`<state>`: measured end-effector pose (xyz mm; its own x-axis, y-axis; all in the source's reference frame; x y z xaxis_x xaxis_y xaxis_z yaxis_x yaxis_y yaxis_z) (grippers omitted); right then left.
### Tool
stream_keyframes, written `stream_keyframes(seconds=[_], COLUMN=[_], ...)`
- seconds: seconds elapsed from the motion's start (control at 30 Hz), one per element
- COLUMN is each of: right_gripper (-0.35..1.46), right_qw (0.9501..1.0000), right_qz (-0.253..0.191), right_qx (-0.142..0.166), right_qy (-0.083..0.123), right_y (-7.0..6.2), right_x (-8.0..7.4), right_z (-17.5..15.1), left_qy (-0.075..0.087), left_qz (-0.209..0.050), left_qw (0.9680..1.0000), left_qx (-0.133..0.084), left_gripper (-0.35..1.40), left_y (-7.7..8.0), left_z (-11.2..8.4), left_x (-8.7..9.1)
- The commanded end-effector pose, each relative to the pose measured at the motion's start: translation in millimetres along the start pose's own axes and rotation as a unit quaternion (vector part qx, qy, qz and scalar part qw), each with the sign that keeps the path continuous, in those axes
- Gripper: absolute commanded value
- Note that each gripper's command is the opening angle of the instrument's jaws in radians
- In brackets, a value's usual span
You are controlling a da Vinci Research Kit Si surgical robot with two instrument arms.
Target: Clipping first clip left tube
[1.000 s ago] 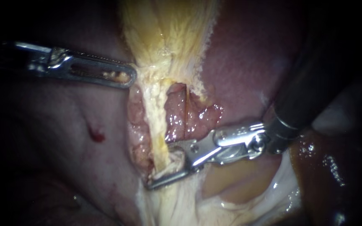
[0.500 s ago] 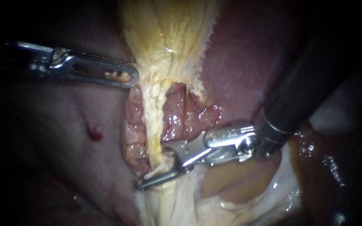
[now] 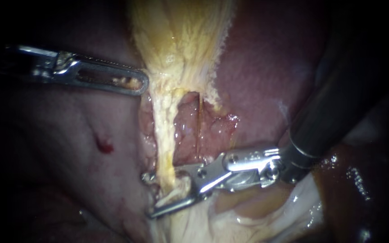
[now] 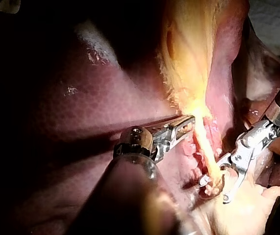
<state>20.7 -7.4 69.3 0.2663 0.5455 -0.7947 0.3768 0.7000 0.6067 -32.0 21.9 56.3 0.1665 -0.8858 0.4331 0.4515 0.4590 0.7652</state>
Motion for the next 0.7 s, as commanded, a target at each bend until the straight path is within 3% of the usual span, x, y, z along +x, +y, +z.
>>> stream_keyframes(seconds=[0.03, 0.27, 0.7], right_gripper=[0.50, 0.50, 0.48], right_qw=[1.0000, 0.9998, 0.9997], right_qz=[-0.001, -0.005, -0.005], right_qx=[0.006, 0.020, 0.025], right_qy=[0.000, 0.000, 0.002], right_y=[-0.2, -1.0, -0.8], right_x=[0.1, 0.4, 0.6], right_z=[0.1, 0.3, 0.5], left_qy=[0.000, 0.000, 0.000], left_qz=[0.000, 0.000, 0.000], left_qw=[1.0000, 1.0000, 1.0000], left_qx=[0.001, 0.001, 0.000], left_gripper=[-0.35, -0.35, -0.35], left_y=[0.0, 0.1, 0.1], left_z=[0.0, 0.0, 0.2], left_x=[0.0, 0.0, -0.1])
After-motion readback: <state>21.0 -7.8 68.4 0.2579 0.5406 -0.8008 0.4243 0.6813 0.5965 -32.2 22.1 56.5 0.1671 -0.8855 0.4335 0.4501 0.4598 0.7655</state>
